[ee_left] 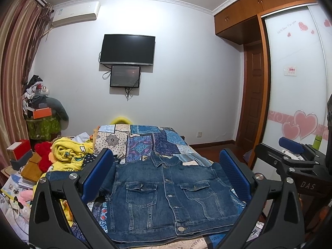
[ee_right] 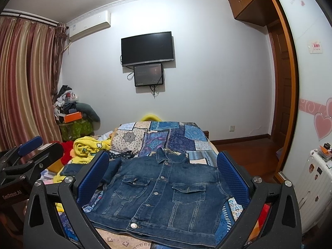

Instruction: Fold large clothes

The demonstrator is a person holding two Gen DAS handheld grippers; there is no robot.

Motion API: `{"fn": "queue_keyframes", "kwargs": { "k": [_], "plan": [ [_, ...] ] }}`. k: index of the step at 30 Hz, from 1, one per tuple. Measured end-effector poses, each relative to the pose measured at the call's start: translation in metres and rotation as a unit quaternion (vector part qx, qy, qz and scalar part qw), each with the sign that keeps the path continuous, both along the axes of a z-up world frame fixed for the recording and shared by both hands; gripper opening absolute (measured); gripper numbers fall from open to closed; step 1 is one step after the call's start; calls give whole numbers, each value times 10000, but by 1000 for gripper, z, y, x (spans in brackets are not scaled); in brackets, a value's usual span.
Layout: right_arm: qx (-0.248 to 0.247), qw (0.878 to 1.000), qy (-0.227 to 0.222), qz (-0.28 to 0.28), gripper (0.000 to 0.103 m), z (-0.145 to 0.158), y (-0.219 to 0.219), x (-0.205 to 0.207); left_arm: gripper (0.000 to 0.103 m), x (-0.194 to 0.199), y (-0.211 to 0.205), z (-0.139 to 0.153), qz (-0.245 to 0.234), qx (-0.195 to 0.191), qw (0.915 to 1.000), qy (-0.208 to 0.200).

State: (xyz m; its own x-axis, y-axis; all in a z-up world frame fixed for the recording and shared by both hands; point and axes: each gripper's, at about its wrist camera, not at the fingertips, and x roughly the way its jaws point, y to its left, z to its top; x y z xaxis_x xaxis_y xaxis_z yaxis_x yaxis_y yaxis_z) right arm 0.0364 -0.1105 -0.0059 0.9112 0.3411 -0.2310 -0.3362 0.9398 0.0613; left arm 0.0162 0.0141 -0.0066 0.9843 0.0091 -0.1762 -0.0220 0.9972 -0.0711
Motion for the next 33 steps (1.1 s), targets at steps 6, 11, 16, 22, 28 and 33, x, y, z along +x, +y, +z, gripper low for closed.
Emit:
{"fn": "queue_keyframes", "kwargs": {
  "k": [6, 11, 16, 22, 28, 33],
  "plan": [
    [-136, 9999, 52, -57, 103, -3, 7, 6, 103, 7, 7, -5, -92, -35, 10000, 7],
    [-284, 9994, 168, -80, 103, -8, 16, 16, 103, 20, 22, -11, -116, -110, 9998, 68],
    [-471, 9982, 365, -61, 103, -15, 31, 33, 103, 44, 46, -23, 57, -177, 9995, 262],
    [-699, 9945, 779, 14, 103, -33, 50, 67, 103, 79, 92, -50, 555, -257, 9961, 636],
    [-892, 9866, 1364, 13, 103, -64, 66, 113, 103, 112, 147, -92, 1145, -201, 9869, 1118],
    [-989, 9763, 1923, 12, 103, -90, 71, 149, 103, 144, 210, -148, 1502, -387, 9697, 1887]
  ]
}}
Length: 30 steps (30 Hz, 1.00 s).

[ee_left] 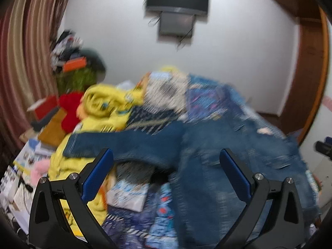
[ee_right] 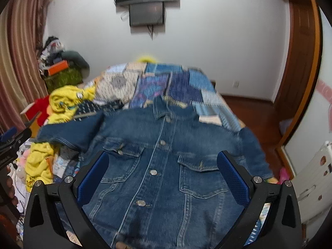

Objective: Fold large clothes
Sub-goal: 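Lower the left tool to the jacket sleeve and grasp its cuff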

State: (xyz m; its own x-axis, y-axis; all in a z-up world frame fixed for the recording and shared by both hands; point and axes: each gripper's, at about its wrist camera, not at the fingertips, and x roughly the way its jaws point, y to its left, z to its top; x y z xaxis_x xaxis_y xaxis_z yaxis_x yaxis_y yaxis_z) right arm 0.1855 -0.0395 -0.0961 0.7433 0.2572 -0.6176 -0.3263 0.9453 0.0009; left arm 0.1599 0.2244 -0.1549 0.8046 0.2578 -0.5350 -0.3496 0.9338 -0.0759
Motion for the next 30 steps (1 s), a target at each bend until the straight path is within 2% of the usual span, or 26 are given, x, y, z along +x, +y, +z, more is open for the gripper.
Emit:
{"fn": "queue_keyframes", "kwargs": {
  "k": [3, 6, 8, 9, 12, 13, 15, 17, 20, 22, 24, 25, 26, 27, 30],
  "plan": [
    [6, 9994, 343, 1, 103, -17, 2, 22, 103, 14, 32, -32, 106, -297, 9988, 369],
    [-81, 9981, 602, -88, 103, -33, 3, 39, 103, 26, 69, -65, 153, -894, 9933, 719],
    [-169, 9972, 726, -112, 103, -42, 7, 50, 103, 33, 98, -86, 180, -1563, 9838, 858],
    [-230, 9964, 812, -116, 103, -48, 8, 53, 103, 36, 106, -91, 195, -1763, 9803, 872],
    [-310, 9951, 929, -116, 103, -57, 11, 62, 103, 44, 138, -110, 243, -2545, 9636, 786],
    [-328, 9948, 955, -114, 103, -59, 12, 65, 103, 46, 151, -118, 288, -2888, 9544, 694],
    [-412, 9942, 987, -126, 103, -63, 15, 67, 103, 50, 168, -128, 373, -3338, 9404, 528],
    [-519, 9937, 981, -121, 103, -67, 17, 70, 103, 55, 182, -138, 485, -3701, 9267, 438],
    [-643, 9929, 994, -90, 103, -70, 21, 75, 103, 66, 200, -152, 619, -4054, 9115, 326],
    [-688, 9925, 1004, -65, 103, -72, 25, 78, 96, 74, 210, -158, 710, -4200, 9043, 284],
    [-723, 9921, 1026, -38, 103, -73, 25, 80, 78, 80, 216, -164, 797, -4313, 8982, 297],
    [-728, 9920, 1032, -34, 103, -73, 25, 80, 72, 84, 220, -166, 814, -4347, 8964, 315],
    [-730, 9919, 1038, -35, 103, -73, 25, 80, 59, 88, 223, -167, 871, -4318, 8970, 371],
    [-732, 9917, 1053, -41, 103, -73, 25, 80, 48, 91, 223, -167, 937, -4244, 8995, 459],
    [-722, 9919, 1042, -62, 103, -71, 23, 81, 29, 100, 218, -163, 1221, -3641, 9186, 934]
  ]
}}
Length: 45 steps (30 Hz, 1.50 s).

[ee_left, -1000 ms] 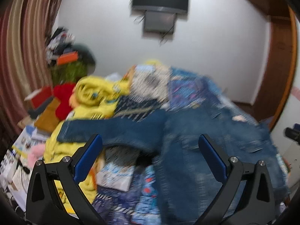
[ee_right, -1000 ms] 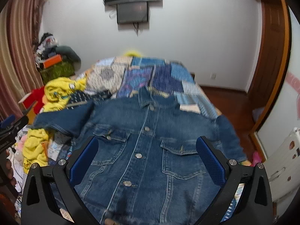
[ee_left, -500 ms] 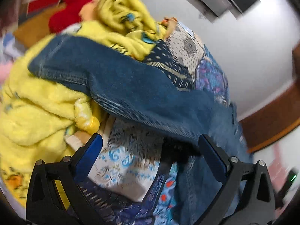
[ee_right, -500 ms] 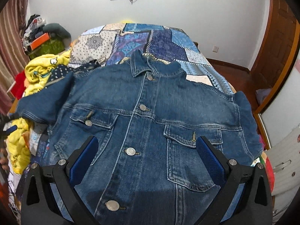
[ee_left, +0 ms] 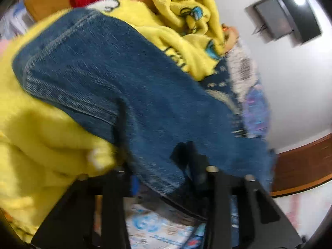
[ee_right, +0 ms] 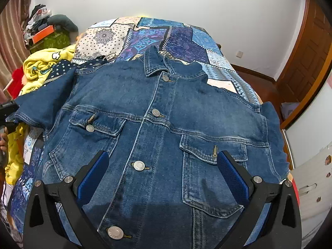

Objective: Fold large clothes
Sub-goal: 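Lower the left tool to the jacket sleeve and grasp its cuff, then lift the sleeve with the left tool and fold it across the jacket body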

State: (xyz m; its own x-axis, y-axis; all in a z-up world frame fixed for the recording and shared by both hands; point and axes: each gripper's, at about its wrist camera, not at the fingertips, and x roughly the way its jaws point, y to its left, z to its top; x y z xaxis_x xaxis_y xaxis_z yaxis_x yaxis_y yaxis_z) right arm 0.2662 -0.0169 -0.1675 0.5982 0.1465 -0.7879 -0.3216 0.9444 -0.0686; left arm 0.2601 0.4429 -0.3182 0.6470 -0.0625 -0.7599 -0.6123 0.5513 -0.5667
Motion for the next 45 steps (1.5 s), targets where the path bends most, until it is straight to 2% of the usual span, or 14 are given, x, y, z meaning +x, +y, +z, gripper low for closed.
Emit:
{"fn": "queue_keyframes", "kwargs": {
  "k": [3, 6, 9, 11, 15, 19, 22, 27, 32, 33, 37, 40, 41, 45],
  "plan": [
    [20, 10000, -52, -18, 103, 4, -3, -1, 17, 4, -13, 19, -111, 648, 9976, 214],
    [10, 9999, -100, -44, 103, 7, -8, -2, 12, 5, -27, 55, -158, 1339, 9906, 212],
    [61, 9999, -132, -74, 103, 12, -16, -3, 11, 10, -43, 100, -195, 2159, 9761, 147],
    [120, 9997, -168, -103, 103, 16, -21, -5, 10, 16, -59, 140, -258, 2706, 9623, -3],
    [262, 9992, -250, -175, 103, 23, -36, -9, 7, 36, -94, 190, -491, 3308, 9418, -337],
    [417, 9983, -309, -259, 103, 30, -54, -14, 5, 63, -157, 232, -922, 3639, 9227, -879],
    [451, 9978, -365, -323, 103, 33, -68, -18, 5, 85, -204, 242, -1266, 3858, 9073, -1093],
    [478, 9967, -408, -514, 103, 35, -95, -21, 5, 131, -286, 215, -2029, 3782, 8971, -1048],
    [656, 9950, -314, -686, 103, 34, -123, -22, 5, 161, -358, 151, -2924, 3684, 8810, -516],
    [680, 9947, -307, -708, 103, 33, -126, -22, 5, 162, -371, 141, -3089, 3667, 8765, -422],
    [724, 9937, -294, -807, 103, 32, -139, -23, 5, 155, -424, 97, -3859, 3795, 8409, -27],
    [681, 9934, -300, -871, 103, 31, -143, -24, 7, 152, -446, 81, -4254, 3623, 8292, 144],
    [668, 9934, -300, -885, 103, 30, -144, -24, 13, 149, -450, 76, -4446, 3481, 8250, 209],
    [633, 9934, -332, -899, 103, 30, -145, -27, 59, 138, -454, 68, -4825, 3047, 8208, 240]
  ]
}}
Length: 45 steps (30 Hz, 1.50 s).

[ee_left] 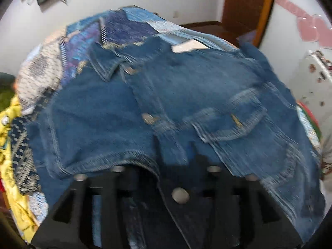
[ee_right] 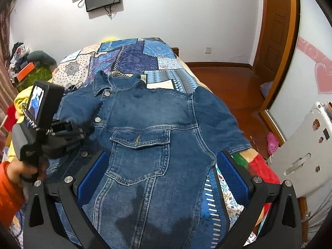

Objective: Fold large clothes
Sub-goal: 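Lift the sleeve with the left tool and fold it across the jacket body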

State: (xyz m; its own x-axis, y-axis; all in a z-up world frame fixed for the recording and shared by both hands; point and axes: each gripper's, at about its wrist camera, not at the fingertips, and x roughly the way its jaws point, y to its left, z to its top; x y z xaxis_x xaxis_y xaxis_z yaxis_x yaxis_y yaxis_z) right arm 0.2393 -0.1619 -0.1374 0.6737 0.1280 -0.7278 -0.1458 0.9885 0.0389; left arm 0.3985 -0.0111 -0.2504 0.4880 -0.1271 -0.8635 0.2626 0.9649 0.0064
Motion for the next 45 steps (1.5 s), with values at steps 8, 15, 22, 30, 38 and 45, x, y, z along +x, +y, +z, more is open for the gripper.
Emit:
{"fn": "queue_keyframes", "kwargs": {
  "k": [8, 15, 22, 30, 38, 45],
  "plan": [
    [-227, 9996, -136, 106, 103, 4, 9, -4, 70, -26, 48, 31, 376, -1000, 9942, 113],
    [-360, 9989, -186, 231, 103, 2, 21, -5, 77, -32, 125, 33, 1274, -1844, 9745, 98],
    [-422, 9985, -82, 341, 103, -6, 30, -3, 77, -24, 187, -9, 2194, -3379, 9130, 641],
    [-552, 9979, 76, 325, 103, -17, 30, 0, 72, -2, 204, -33, 2780, -3767, 8818, 561],
    [-452, 9989, 89, 120, 103, -16, 11, 4, 15, 13, 185, 3, 2802, -2528, 9261, -17],
    [-235, 9996, 117, -111, 103, -15, -12, 9, 12, 7, 121, 101, 2080, -1878, 9497, -1397]
  ]
}}
